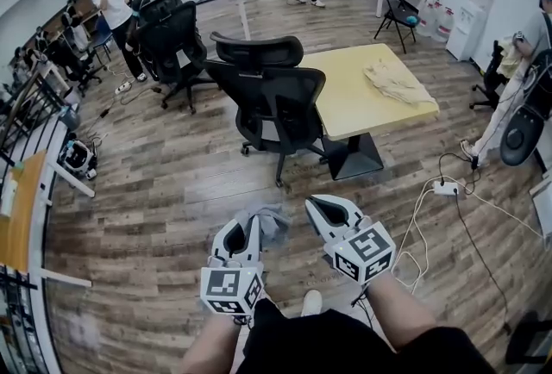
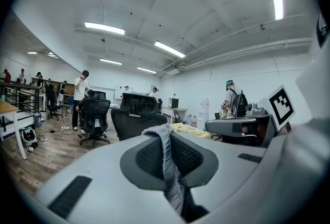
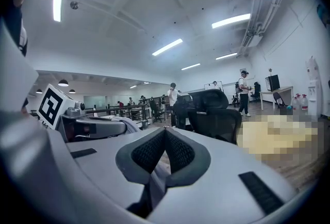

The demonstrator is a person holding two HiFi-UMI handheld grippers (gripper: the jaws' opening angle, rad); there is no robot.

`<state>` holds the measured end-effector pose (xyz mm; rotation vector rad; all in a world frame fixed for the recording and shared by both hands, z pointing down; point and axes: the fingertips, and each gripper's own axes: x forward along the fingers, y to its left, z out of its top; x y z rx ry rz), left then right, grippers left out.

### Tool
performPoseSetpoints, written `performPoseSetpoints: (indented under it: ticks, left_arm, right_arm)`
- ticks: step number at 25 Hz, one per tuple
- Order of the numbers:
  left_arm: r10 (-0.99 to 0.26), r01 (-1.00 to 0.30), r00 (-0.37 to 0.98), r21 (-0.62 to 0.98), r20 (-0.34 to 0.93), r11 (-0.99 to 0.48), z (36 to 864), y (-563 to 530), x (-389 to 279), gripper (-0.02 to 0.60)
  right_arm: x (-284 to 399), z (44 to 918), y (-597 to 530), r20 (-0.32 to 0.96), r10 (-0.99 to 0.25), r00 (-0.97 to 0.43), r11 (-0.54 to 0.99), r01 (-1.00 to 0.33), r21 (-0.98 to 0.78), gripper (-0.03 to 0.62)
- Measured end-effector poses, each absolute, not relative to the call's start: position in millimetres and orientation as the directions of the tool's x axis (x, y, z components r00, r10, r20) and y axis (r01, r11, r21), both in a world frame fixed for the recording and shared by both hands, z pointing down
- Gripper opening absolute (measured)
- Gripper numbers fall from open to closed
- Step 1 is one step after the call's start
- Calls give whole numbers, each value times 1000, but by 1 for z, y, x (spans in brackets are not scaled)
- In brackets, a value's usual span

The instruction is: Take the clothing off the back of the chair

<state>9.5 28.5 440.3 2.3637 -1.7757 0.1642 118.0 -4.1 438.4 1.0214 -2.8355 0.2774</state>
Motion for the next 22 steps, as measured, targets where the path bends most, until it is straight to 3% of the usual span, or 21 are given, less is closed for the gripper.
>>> performPoseSetpoints:
  ticks: [22]
  left_arm:
    - [-948, -965, 263, 58, 180, -257, 427, 50, 0, 38]
  right_arm:
    - [105, 427, 15, 147, -606, -782, 772, -623, -128, 12]
